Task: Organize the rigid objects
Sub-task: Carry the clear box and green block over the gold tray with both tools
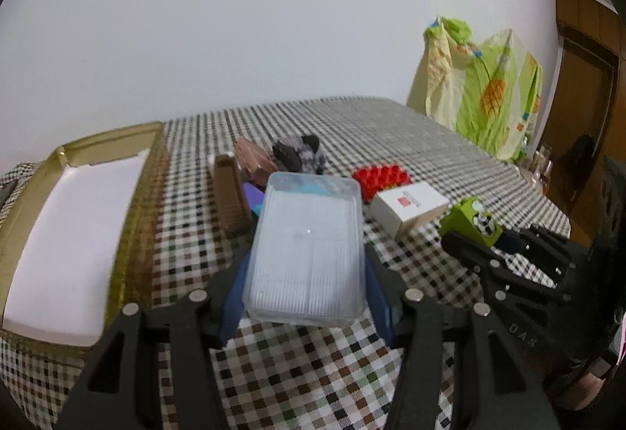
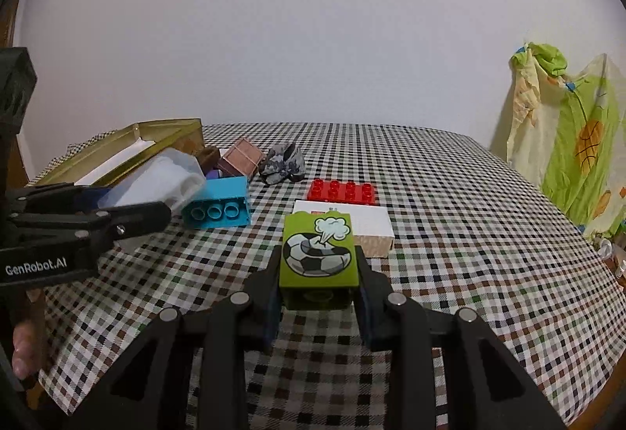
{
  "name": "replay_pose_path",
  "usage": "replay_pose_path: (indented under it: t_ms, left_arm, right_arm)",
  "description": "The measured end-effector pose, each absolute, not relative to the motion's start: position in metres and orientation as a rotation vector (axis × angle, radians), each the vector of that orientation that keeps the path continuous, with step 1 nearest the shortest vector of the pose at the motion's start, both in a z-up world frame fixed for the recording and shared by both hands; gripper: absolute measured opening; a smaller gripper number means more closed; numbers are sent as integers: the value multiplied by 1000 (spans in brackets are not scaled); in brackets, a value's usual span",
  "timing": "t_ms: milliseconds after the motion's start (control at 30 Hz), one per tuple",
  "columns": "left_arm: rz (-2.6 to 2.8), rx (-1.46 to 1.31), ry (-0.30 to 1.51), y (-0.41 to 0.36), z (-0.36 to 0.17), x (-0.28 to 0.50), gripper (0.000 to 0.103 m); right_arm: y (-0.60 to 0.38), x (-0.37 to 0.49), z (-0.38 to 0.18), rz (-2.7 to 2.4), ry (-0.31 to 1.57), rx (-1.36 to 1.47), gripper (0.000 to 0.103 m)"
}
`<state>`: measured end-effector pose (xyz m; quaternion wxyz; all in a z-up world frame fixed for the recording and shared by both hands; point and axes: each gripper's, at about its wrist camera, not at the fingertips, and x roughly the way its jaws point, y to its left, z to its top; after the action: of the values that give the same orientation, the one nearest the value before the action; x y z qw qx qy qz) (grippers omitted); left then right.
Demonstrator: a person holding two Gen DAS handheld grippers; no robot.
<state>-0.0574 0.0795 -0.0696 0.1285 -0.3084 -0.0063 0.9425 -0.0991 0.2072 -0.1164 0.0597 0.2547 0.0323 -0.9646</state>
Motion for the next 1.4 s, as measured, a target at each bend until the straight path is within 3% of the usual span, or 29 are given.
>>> replay_pose_path:
  t_ms: [533,1400]
  left_arm:
    - [2870,-775,-64,51,-60,-50,53]
    - [2974,-745,7,24,-58,-50,53]
  right_arm:
    - [196,-95,-87,-2901,61,621,34]
    - [172,-121,-72,-2865,46,526,34]
